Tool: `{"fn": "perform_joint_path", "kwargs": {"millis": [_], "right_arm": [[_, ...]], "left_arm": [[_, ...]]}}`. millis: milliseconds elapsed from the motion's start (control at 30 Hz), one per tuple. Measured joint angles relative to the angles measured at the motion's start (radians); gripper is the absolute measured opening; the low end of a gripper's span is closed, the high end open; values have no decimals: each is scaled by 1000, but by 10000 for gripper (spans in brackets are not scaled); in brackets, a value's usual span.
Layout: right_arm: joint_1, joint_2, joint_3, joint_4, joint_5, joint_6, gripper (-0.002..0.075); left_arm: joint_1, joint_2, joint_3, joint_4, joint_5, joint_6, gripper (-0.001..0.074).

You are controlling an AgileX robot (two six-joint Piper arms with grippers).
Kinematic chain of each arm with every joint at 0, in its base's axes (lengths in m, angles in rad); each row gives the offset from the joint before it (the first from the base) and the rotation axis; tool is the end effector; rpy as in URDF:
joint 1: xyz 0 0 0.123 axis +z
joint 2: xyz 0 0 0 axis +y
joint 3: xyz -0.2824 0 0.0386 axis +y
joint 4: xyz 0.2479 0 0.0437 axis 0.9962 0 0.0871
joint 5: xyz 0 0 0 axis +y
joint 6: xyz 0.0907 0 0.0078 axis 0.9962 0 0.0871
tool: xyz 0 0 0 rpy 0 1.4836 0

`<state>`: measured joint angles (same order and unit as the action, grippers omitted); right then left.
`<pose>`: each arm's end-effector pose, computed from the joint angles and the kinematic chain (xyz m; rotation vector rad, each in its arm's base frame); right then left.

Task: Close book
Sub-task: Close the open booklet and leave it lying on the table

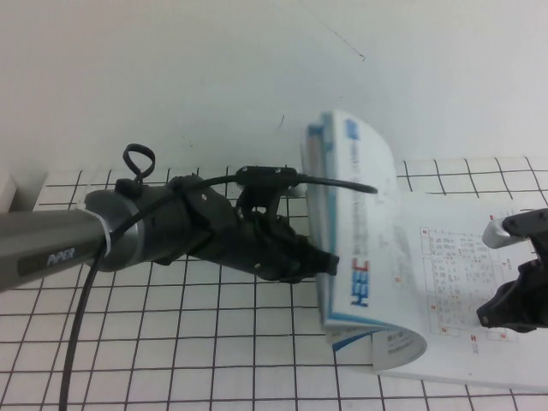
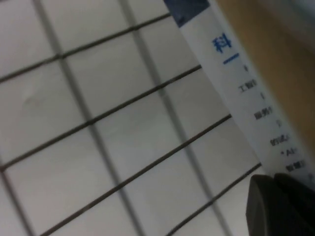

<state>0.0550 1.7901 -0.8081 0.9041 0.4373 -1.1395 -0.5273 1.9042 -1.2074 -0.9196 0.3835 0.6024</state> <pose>0.3039 0.0472 0.1291 -0.5437 2.6322 0.3958 0.3358 -0.2270 0.1863 0.4499 2.4619 -0.7202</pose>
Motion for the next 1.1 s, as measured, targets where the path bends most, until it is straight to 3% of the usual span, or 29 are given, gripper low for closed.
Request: {"fn": "perform_joint_path", "kwargs": {"millis": [233, 400, 667, 867, 1100], "right_arm": [[-6, -79, 0, 10, -31, -4, -3], [-21, -208, 0, -38, -45, -2, -3], [-34, -452, 0, -290, -25, 167, -3], [-34, -663, 0, -450, 146, 250, -3], [-34, -944, 2, -823, 393, 519, -3]], "left_arm": [[-40, -69, -30, -204, 52, 200, -4], [-40, -105, -30, -232, 90, 274, -4], [-36, -263, -30, -246, 95, 397, -4], [-12, -419, -30, -9, 78, 331, -4], [206, -553, -28, 341, 211, -46, -4]]}}
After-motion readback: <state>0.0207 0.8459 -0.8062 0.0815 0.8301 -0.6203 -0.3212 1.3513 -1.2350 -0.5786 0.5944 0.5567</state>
